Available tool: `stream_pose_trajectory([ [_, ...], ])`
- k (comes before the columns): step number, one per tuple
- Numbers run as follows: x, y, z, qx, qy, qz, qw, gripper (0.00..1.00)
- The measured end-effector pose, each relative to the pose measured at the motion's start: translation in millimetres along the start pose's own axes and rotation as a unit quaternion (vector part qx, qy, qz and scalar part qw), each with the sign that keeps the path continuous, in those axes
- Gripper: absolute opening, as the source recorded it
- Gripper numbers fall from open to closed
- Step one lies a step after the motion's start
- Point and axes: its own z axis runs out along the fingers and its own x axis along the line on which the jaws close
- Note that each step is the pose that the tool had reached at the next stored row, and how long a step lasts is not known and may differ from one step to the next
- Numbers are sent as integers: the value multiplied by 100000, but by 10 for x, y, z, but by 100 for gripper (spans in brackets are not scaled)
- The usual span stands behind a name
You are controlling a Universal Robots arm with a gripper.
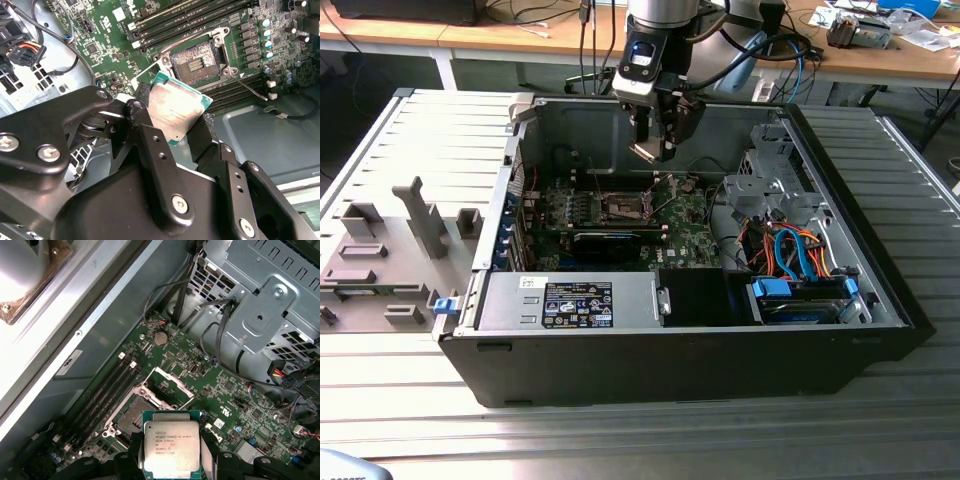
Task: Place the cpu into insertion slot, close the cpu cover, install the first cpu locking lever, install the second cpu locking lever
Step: 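Place the cpu into insertion slot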
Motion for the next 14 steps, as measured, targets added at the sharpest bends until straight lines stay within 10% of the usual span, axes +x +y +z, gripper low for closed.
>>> stream_pose_trajectory([
  [14,0,0,0,108,-161,1098,99994,54],
])
